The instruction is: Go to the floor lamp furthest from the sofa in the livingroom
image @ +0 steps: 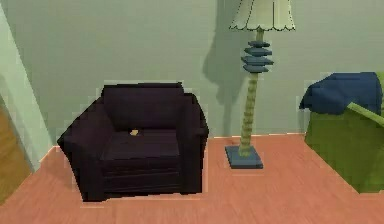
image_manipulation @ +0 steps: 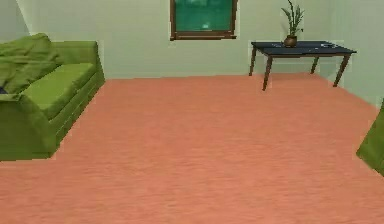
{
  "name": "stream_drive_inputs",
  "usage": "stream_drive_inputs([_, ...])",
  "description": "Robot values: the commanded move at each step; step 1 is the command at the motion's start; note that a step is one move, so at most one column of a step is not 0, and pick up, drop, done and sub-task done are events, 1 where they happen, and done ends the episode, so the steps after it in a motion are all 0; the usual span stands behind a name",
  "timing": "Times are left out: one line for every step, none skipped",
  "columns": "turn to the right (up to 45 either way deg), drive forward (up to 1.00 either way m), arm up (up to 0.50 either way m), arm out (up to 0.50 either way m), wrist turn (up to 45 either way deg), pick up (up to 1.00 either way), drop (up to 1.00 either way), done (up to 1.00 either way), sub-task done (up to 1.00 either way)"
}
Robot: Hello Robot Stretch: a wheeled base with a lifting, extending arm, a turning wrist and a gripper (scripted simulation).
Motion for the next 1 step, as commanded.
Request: stream_drive_inputs([0.0, 0.85, 0.00, 0.00, 0.0, 0.00, 0.00, 0.00, 0.00])
